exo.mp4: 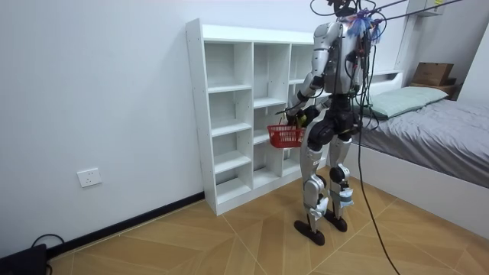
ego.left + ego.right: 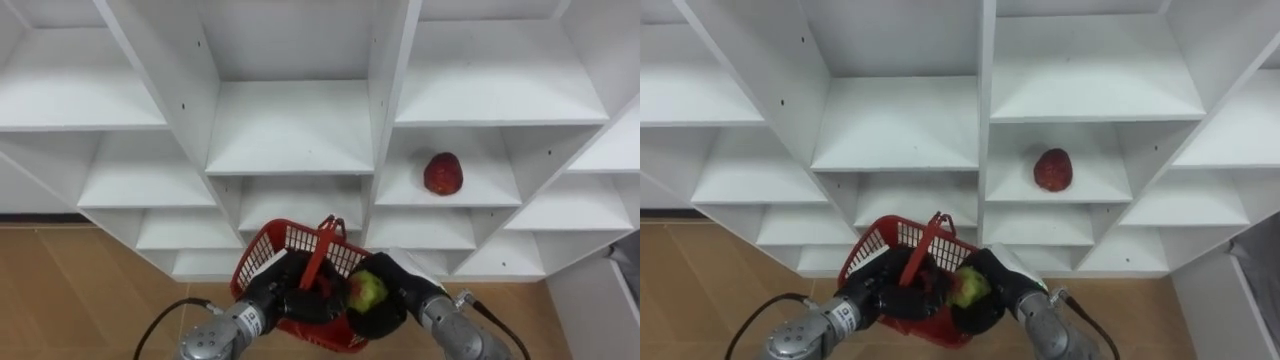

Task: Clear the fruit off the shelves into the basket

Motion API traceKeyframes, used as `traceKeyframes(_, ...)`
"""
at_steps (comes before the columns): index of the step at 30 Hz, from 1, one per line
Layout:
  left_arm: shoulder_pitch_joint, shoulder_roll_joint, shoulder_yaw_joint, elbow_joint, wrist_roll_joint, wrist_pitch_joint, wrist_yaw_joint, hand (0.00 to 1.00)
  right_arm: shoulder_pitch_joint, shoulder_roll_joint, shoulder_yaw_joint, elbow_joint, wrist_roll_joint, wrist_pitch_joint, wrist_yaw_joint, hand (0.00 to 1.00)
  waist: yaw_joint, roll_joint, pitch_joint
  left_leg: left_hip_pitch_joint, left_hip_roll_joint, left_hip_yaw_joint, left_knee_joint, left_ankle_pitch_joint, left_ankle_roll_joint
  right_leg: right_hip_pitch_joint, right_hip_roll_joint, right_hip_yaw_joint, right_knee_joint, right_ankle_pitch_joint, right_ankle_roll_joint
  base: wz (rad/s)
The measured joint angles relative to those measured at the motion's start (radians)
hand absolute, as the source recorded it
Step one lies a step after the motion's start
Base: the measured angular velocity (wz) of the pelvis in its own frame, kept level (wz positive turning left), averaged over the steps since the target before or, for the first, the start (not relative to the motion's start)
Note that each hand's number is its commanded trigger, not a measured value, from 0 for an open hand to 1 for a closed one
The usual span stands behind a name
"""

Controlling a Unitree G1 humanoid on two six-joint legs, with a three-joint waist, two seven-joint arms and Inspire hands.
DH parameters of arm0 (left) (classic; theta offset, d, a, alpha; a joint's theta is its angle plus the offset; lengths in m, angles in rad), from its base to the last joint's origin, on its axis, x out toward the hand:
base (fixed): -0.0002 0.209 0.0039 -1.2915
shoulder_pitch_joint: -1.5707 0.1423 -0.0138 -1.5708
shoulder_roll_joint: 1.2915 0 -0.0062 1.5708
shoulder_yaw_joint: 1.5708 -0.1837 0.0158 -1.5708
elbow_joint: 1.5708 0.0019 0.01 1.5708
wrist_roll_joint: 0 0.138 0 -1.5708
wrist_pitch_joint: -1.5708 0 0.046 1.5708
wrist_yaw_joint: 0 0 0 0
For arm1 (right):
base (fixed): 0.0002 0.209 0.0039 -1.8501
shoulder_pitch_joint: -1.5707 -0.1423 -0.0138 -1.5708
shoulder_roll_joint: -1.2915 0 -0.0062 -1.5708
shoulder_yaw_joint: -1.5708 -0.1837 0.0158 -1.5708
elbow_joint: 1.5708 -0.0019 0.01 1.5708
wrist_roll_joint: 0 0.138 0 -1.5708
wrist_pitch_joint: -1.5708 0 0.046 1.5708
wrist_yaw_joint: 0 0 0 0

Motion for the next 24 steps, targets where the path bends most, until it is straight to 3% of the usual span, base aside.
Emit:
traceKeyframes(2, 0.000, 0.000, 0.000, 0.000, 0.000, 0.000, 0.000, 1.00, -0.001, 0.000, 0.001, 0.000, 0.000, 0.000, 0.000, 1.00, 0.000, 0.001, 0.0007, 0.000, 0.000, 0.000, 0.000, 0.000, 0.000, 0.000, 0.000, 0.000, 0.000, 0.000, 0.000, 0.00)
traceKeyframes(3, 0.000, 0.000, 0.000, 0.000, 0.000, 0.000, 0.000, 1.00, -0.001, 0.000, 0.001, 0.000, 0.000, 0.000, 0.001, 0.83, 0.000, 0.001, 0.0007, 0.000, 0.000, 0.000, 0.000, 0.000, 0.000, 0.000, 0.000, 0.000, 0.000, 0.000, 0.000, 0.00)
traceKeyframes(4, 0.000, 0.000, 0.000, 0.000, 0.000, 0.000, -0.001, 1.00, -0.002, 0.000, 0.002, 0.000, 0.000, 0.000, 0.001, 0.60, 0.000, 0.001, 0.0007, 0.000, 0.000, 0.000, 0.000, 0.000, 0.000, 0.000, 0.000, 0.000, -0.001, 0.000, 0.000, 0.00)
traceKeyframes(5, 0.000, 0.000, 0.000, 0.000, 0.000, 0.000, -0.001, 1.00, -0.003, 0.000, 0.003, 0.000, 0.000, 0.000, 0.001, 0.14, 0.000, 0.001, 0.0007, 0.000, 0.000, 0.000, -0.001, 0.000, 0.000, 0.000, 0.000, 0.000, -0.001, 0.000, 0.000, 0.00)
traceKeyframes(6, 0.000, 0.000, 0.000, 0.000, 0.000, 0.000, -0.002, 1.00, -0.006, 0.000, 0.004, 0.000, 0.000, 0.000, 0.001, 0.00, 0.000, 0.001, 0.0007, 0.000, -0.001, 0.000, -0.001, 0.000, 0.000, 0.000, 0.000, 0.000, -0.001, 0.000, 0.000, 0.00)
traceKeyframes(24, 0.001, 0.002, -0.031, 0.002, 0.001, 0.007, -0.007, 1.00, -0.009, 0.001, 0.024, 0.000, 0.001, 0.000, 0.003, 0.00, 0.000, 0.002, 0.0012, 0.000, -0.001, 0.001, -0.001, 0.000, 0.000, 0.000, -0.005, 0.002, -0.002, 0.000, 0.000, 0.00)
